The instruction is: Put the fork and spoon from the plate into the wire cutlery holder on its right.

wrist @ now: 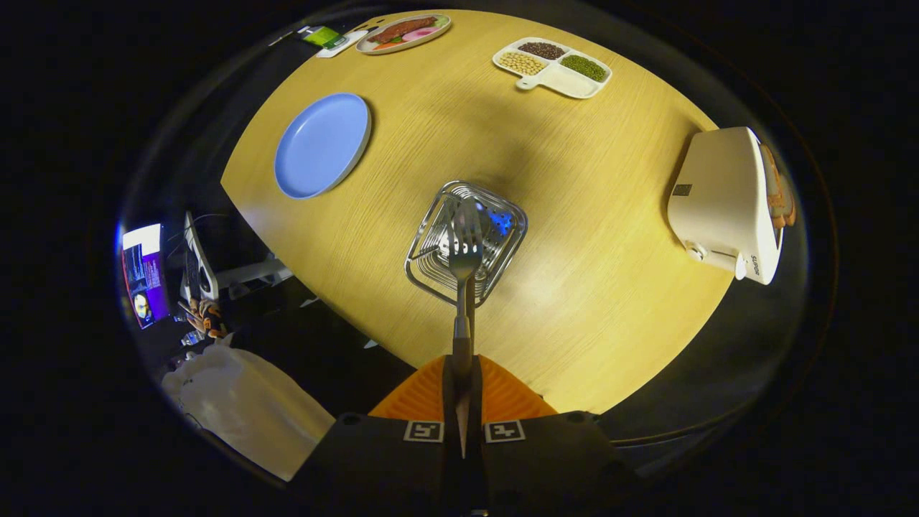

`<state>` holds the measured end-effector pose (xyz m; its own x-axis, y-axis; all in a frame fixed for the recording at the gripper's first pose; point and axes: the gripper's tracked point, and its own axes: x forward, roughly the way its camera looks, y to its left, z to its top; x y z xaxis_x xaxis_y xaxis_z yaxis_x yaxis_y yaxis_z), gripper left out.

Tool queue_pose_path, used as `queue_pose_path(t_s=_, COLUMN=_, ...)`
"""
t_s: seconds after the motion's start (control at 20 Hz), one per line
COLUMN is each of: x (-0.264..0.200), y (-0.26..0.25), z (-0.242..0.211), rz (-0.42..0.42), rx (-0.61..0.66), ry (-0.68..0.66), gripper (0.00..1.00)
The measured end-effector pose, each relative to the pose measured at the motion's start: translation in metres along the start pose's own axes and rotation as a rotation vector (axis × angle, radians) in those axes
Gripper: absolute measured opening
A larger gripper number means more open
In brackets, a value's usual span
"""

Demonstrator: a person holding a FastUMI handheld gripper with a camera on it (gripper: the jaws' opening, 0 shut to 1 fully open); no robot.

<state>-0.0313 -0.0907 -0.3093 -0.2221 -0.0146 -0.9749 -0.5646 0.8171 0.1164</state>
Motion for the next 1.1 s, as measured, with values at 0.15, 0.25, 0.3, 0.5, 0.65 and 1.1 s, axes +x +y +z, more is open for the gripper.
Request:
queue_pose_path(t_s=0.15, x=0.001, y=0.0, z=0.009, rz=0.024, rx=0.026, ry=0.005, gripper=0.07)
queue_pose_path(t_s=0.25, x=-0.003, y=0.004, z=0.015, rz=0.051, rx=0.061, ry=-0.01, gripper=0.11)
queue_pose_path(t_s=0.3, x=-0.006, y=0.005, z=0.02, rz=0.064, rx=0.077, ry=-0.022, gripper=0.13)
queue_pose_path(t_s=0.5, x=-0.019, y=0.006, z=0.035, rz=0.081, rx=0.108, ry=-0.107, gripper=0.44)
queue_pose_path(t_s=0.65, x=-0.036, y=0.014, z=0.042, rz=0.109, rx=0.139, ry=-0.198, gripper=0.68)
queue_pose_path(t_s=1.1, x=-0.101, y=0.028, z=0.056, rz=0.103, rx=0.269, ry=-0.617, gripper=0.99)
